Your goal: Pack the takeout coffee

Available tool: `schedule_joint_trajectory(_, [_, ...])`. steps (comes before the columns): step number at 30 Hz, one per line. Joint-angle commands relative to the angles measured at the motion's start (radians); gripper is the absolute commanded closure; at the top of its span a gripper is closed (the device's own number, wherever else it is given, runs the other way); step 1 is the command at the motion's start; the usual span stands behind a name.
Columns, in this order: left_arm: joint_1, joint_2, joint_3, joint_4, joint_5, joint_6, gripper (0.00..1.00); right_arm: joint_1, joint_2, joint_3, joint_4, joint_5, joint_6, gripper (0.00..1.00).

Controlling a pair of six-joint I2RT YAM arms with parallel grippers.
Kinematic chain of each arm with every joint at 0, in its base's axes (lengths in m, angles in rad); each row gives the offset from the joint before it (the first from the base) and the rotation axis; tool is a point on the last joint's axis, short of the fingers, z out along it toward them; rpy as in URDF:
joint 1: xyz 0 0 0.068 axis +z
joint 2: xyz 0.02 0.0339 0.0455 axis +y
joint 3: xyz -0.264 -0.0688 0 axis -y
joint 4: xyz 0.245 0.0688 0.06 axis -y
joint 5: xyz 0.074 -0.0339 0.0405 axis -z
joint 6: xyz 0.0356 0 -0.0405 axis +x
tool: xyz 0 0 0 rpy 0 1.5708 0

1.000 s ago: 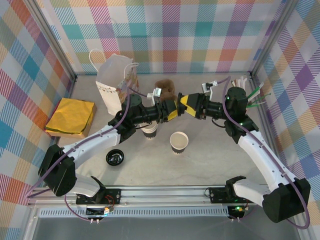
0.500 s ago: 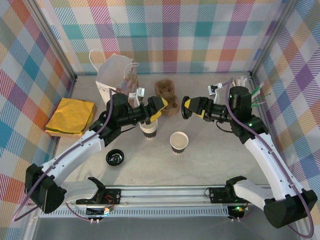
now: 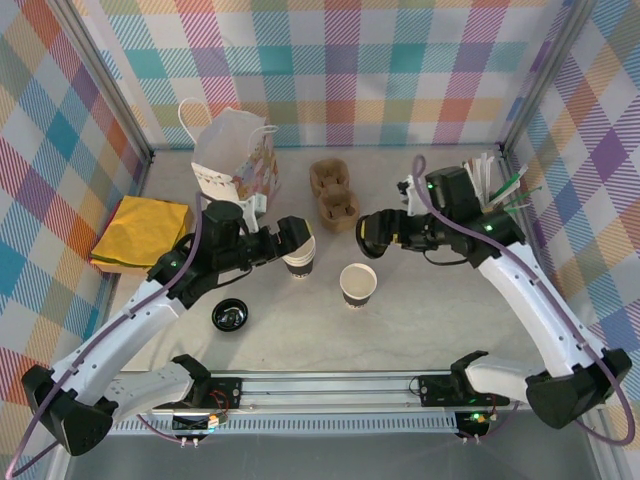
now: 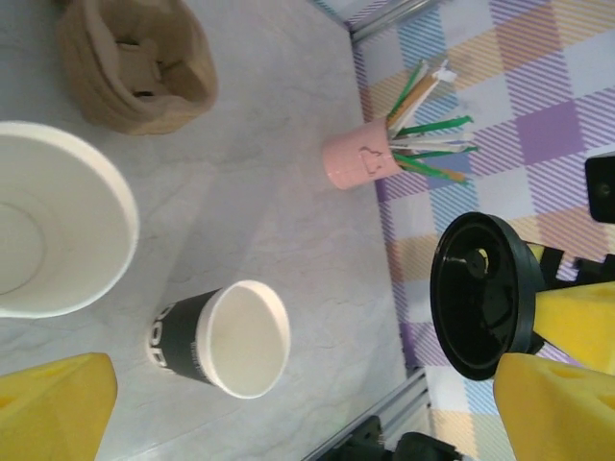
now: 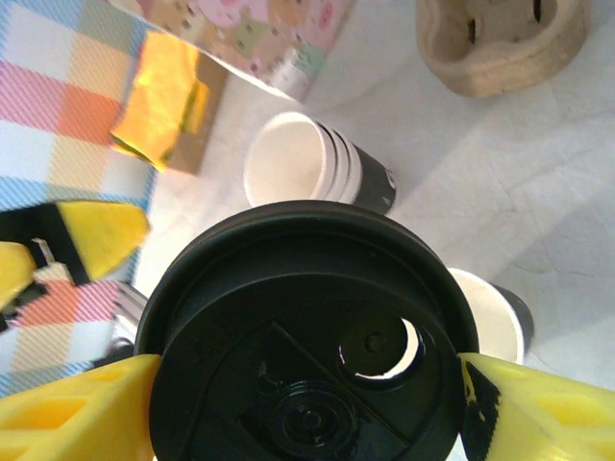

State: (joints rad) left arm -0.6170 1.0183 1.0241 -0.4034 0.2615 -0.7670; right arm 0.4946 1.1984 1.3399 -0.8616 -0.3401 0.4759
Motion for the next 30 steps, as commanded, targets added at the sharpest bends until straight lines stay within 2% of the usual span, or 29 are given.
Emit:
schedule_joint_trajectory(1, [0.007, -0.033, 0.007, -0.080, -0.048, 0.073, 0.00, 0.079, 0.065, 0.078, -0.171, 0.158, -0.081, 0.24])
schedule_joint_trajectory(6, [0.008, -0.075, -0.001, -0.136, -0.097, 0.125, 0.00, 0.194, 0.184, 0.182, -0.309, 0.302, -0.110, 0.25])
schedule_joint_trajectory(13, [0.010, -0.127, -0.010, -0.207, -0.164, 0.176, 0.00, 0.288, 0.305, 0.239, -0.406, 0.455, -0.126, 0.25])
schedule_joint_trajectory(21, [0.010, -0.177, -0.034, -0.271, -0.235, 0.204, 0.00, 0.352, 0.417, 0.253, -0.441, 0.540, -0.135, 0.26])
schedule_joint_trajectory(30, [0.010, -0.198, -0.050, -0.288, -0.251, 0.205, 0.00, 0.377, 0.460, 0.226, -0.413, 0.572, -0.134, 0.25])
